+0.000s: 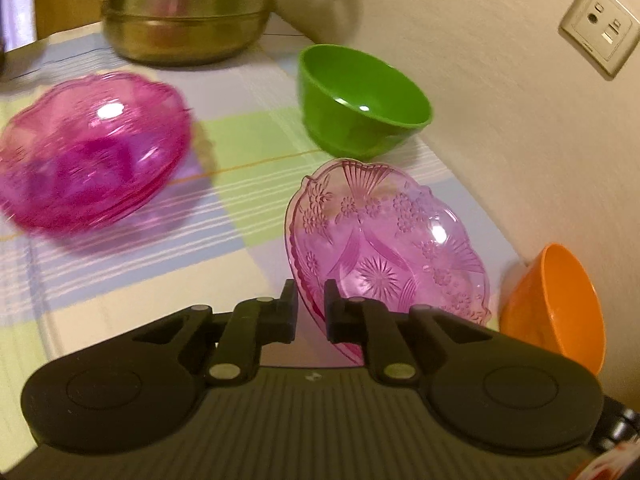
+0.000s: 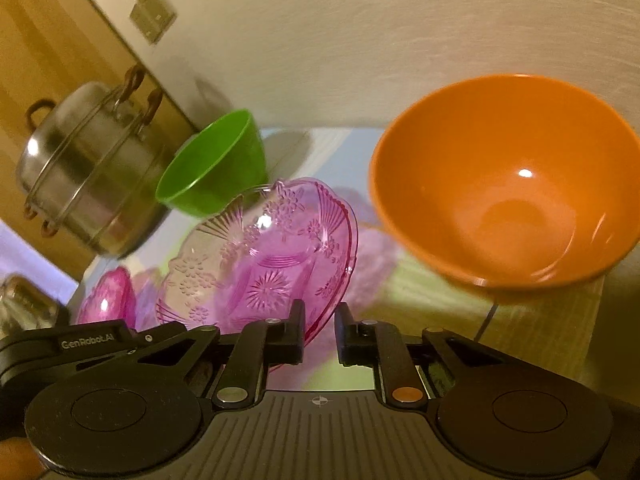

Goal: Organize plates and bowls
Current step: 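Carry the pink dish with both grippers over the placed pink bowl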

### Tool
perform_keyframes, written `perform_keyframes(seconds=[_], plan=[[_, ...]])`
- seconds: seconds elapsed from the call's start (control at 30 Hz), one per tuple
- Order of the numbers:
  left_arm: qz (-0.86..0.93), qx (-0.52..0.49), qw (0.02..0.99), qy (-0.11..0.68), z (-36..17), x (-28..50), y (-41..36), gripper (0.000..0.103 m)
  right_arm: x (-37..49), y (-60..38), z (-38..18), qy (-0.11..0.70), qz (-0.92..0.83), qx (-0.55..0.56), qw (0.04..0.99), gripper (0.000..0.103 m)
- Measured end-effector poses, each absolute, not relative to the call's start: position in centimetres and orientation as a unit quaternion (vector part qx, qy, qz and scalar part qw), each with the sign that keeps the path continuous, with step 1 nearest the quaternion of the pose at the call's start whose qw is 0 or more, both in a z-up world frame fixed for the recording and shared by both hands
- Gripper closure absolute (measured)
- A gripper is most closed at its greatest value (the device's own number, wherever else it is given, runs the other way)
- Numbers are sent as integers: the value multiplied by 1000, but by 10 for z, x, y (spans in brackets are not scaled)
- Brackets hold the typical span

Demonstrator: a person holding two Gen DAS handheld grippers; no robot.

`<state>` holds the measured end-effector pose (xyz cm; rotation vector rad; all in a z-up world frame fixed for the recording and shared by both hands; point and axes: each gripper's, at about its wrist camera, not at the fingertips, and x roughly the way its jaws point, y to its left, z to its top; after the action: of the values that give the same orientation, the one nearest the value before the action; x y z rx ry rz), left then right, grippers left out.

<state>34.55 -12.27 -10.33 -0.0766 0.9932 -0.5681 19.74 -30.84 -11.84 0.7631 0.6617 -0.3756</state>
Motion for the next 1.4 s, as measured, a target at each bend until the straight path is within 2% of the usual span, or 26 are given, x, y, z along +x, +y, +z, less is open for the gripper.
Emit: perform_keyframes(seconds=[0.6,1.4], plan=[[-206,-81,874,432,-65,297,-46,91,181,-262,-80,313,-92,328,887,89],[-160,-133,889,407,-52,304,14,91,208,-215,-56,305,-27,283,909,89]])
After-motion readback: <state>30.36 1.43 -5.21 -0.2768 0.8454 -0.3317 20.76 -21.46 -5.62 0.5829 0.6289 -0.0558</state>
